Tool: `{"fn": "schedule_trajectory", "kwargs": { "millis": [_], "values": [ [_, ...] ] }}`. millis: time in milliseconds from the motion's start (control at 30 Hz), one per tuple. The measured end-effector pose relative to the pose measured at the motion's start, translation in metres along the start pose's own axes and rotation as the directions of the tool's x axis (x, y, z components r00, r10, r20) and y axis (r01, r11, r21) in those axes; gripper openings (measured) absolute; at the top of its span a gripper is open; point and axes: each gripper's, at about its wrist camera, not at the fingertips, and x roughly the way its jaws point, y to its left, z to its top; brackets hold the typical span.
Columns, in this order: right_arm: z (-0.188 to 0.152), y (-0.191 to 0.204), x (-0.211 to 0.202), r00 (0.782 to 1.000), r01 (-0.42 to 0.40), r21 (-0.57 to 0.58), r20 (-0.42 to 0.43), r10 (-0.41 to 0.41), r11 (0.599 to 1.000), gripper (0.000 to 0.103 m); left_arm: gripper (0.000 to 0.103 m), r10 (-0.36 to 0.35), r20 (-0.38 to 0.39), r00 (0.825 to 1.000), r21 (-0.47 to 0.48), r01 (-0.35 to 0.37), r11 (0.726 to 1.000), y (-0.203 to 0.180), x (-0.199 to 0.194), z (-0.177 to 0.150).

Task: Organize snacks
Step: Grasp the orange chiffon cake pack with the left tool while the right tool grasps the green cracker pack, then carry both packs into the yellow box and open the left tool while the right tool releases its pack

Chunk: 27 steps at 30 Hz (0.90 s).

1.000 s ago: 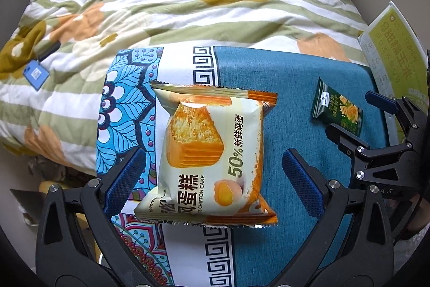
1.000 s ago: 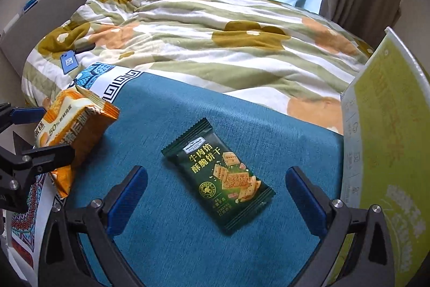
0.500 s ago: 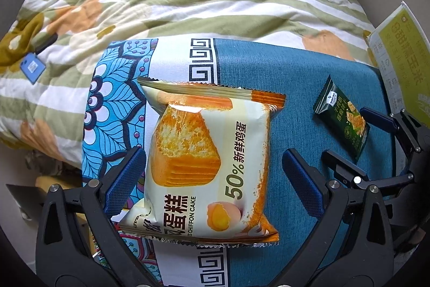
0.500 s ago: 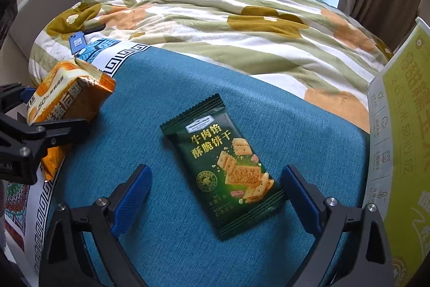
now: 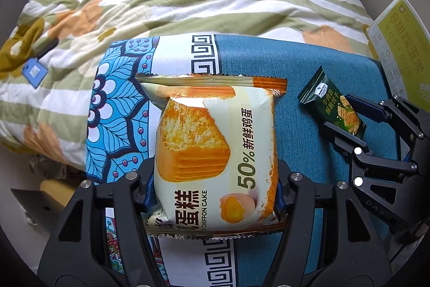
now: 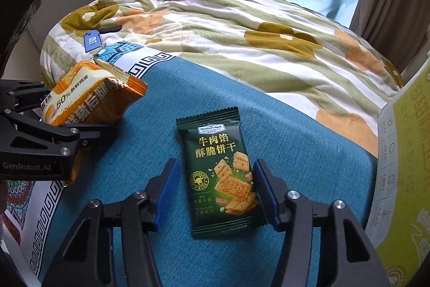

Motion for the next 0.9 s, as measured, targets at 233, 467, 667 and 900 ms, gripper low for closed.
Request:
{"fn": "schedule_trajectory", "kwargs": {
  "millis": [233,467,667,900],
  "values": [
    [0.002,0.004,0.000,1.000,0.004,0.001,-0.002,-0.004,1.000,0.043,0.059,-0.009,0.034,0.999,0.002,0.009,1.000,0.006,-0.020,-0.002],
    [0.004,0.007,-0.013,1.000,0.008,0.041,0.024,-0.009,0.999,0.042,0.059,-0.004,0.077,0.997,0.018,0.003,1.000,0.010,-0.059,-0.004],
    [0.016,0.012,-0.061,0.996,0.011,0.112,0.086,-0.021,0.994,0.042,0.059,-0.014,0.159,0.987,0.063,0.004,0.998,0.003,-0.126,0.003],
    [0.024,0.009,-0.155,0.981,0.039,0.255,0.172,-0.085,0.966,0.042,0.059,-0.150,0.260,0.954,0.206,0.097,0.974,-0.045,-0.197,0.019]
  ]
}}
